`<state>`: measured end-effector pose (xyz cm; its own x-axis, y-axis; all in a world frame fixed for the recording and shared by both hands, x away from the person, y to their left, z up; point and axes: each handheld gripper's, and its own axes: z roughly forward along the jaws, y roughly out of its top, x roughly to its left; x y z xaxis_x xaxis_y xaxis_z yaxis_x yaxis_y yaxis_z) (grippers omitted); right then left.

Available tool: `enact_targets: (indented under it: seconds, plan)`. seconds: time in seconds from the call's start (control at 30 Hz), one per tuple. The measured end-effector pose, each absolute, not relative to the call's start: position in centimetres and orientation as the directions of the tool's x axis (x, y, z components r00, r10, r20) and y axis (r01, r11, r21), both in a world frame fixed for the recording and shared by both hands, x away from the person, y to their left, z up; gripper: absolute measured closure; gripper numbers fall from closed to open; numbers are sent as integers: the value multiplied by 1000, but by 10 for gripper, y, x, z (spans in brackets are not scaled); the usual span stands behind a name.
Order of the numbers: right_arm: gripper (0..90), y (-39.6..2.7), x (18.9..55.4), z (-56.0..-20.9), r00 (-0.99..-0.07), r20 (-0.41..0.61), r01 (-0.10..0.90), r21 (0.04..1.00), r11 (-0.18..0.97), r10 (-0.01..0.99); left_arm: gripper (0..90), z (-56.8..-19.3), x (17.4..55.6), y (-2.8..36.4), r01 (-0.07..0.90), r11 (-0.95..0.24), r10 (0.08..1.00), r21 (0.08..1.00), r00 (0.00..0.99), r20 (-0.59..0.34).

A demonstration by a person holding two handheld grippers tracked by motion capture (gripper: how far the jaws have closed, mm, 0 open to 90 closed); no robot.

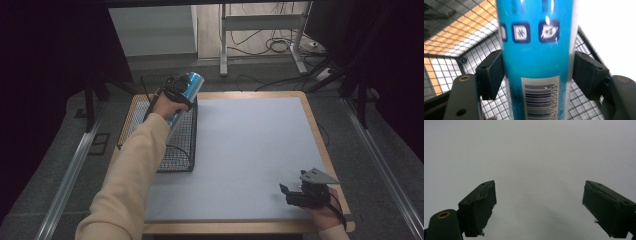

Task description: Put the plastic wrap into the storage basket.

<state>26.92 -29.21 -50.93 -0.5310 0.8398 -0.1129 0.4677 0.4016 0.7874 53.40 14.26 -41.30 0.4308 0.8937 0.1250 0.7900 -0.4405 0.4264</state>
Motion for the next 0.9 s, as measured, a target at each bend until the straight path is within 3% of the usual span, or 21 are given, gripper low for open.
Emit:
enact_targets:
  seconds: [0.23,0.5,0.9]
  plan:
    - [121,-292,269,-509,-534,-113,468,786,404,838,178,-390,514,144,762,-399,902,511,426,70]
    - [121,-290,267,-508,-536,-118,462,788,408,836,182,-362,458,141,672,-408,856,618,517,3]
    - [121,-288,265,-507,-537,-124,455,790,410,835,190,-363,380,113,540,-440,758,718,652,-25]
